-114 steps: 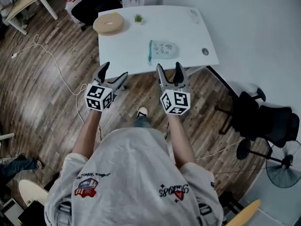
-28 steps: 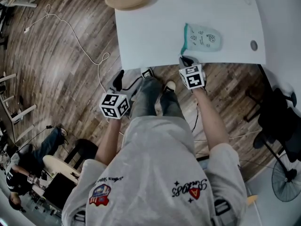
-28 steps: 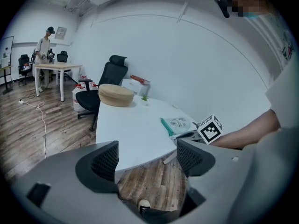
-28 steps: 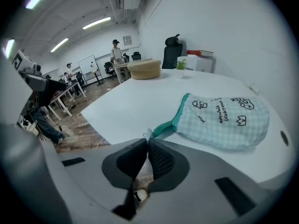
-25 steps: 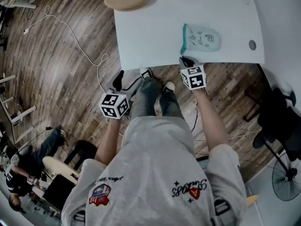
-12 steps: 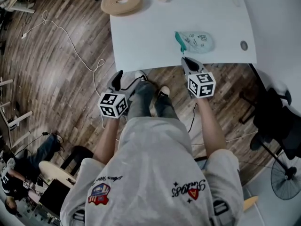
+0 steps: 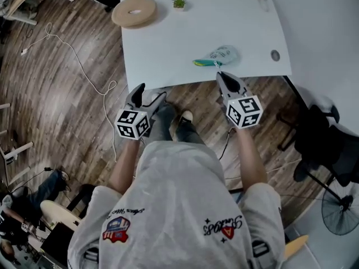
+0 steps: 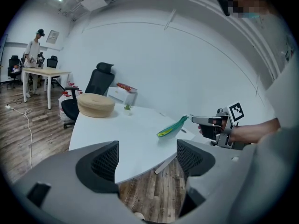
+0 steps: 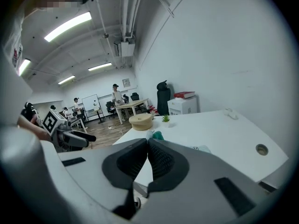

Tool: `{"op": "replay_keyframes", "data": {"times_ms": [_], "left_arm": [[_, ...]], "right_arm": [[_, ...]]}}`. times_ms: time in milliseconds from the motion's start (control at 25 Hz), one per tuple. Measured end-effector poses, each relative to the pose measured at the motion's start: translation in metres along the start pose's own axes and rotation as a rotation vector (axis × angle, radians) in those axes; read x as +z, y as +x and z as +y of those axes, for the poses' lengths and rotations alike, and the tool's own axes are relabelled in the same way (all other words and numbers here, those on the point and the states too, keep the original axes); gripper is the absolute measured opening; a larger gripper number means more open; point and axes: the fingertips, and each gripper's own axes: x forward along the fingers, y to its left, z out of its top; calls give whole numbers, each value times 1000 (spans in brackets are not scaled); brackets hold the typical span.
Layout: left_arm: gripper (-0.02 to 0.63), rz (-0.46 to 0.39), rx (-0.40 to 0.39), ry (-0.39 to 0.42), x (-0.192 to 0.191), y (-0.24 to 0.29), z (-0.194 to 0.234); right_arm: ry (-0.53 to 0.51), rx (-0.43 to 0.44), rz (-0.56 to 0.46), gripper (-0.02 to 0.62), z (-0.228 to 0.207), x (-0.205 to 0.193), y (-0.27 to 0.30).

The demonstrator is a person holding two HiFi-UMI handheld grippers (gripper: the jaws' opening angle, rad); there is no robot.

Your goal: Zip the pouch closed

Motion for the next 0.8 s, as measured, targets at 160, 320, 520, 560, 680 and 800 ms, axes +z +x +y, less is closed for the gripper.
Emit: {"op": "replay_keyframes", "data": {"times_ms": [160, 320, 520, 560, 680, 800], "left_arm": [[385, -28, -32, 16, 15, 4, -18], [385, -58, -73, 38, 32, 6, -38], [380, -111, -134, 49, 59, 8, -62], [378, -122, -149, 48, 64, 9, -66], [370, -142, -196, 52, 75, 10, -80], [365, -144, -255, 64, 82, 14, -101]], "right_arm": [[3, 9, -57, 12, 2, 19, -27], [-1, 40, -106, 12, 9, 37, -54], [-5, 104, -165, 12, 26, 56, -89], [-4, 112, -176, 12, 30, 58, -94], [-12, 127, -189, 12, 40, 57, -105], [-16, 131, -190, 12, 43, 54, -114]]}}
